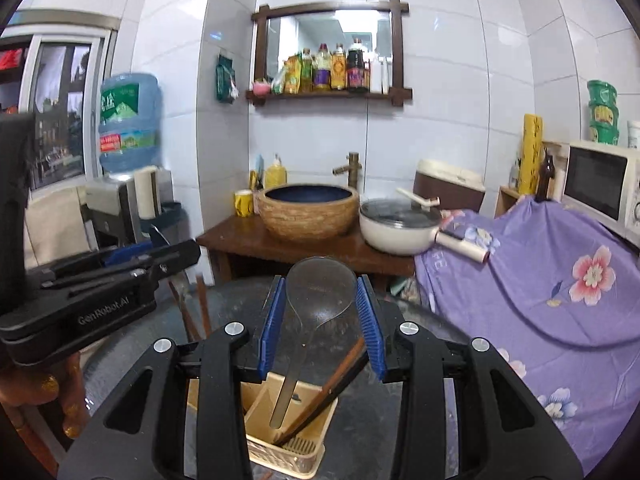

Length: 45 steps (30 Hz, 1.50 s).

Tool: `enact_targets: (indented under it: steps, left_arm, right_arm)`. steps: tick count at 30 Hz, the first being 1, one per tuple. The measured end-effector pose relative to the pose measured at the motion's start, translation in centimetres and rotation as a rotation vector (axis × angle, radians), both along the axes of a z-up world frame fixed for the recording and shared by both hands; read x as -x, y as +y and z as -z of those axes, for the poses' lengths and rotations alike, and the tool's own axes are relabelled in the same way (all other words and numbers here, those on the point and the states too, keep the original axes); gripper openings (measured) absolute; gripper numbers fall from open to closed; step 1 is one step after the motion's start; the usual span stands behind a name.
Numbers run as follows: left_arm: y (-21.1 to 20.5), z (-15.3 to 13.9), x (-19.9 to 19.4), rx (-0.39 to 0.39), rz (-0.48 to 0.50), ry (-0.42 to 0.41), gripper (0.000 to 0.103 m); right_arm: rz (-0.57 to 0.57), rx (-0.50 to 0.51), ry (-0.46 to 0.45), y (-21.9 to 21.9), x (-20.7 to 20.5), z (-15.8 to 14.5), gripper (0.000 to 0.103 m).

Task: Organize utensils
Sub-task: 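Lower both spoons into the cream holder and open both tools, then withdraw both tools from the holder toward the loose utensils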

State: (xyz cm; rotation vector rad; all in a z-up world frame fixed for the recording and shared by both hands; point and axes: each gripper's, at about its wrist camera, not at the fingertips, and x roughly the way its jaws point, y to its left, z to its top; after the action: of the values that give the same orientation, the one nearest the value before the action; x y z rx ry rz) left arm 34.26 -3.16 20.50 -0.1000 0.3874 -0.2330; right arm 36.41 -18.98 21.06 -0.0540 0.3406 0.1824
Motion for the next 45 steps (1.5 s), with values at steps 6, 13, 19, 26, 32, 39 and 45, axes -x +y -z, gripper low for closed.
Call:
enact_targets:
  steps: [6, 13, 19, 26, 32, 39, 45]
  left_arm:
    - [0.1, 2.8, 0.0, -0.023, -0.023, 0.020, 0.036]
    - [0.0, 5.6, 0.2, -0.047, 0.014, 0.053, 0.036]
    - [-0.3, 7.2, 0.3, -0.058, 0.034, 0.068, 0.036]
    - [-0.4, 8.1, 0.2, -0.066, 0.054, 0.080, 0.036]
    - [-0.2, 8.2, 0.5, -0.049, 0.062, 0.075, 0.041]
    - [0.9, 6.6, 2.9, -0.009, 0.055, 0.008, 0.067]
    - [1.8, 5.6, 6.8, 0.035, 0.056, -0.058, 0.091]
  right_arm:
    - [-0.002, 0.043, 0.006, 0.6, 0.4, 4.1, 0.037]
    - [-0.039, 0.080, 0.005, 1.6, 1.8, 7.2, 0.037]
    - [-0.057, 0.090, 0.031, 2.0, 1.7, 8.8, 0.037]
    - [-0.066, 0.092, 0.025, 1.8, 1.9, 9.3, 0.037]
    - [-0.064, 0.067, 0.042, 1.1, 1.7, 9.4, 0.039]
    - [-0.059, 0.042, 0.016, 0.5, 2.6, 8.6, 0.052]
    - [-0.056, -0.004, -0.001, -0.1, 5.0, 7.7, 0.065]
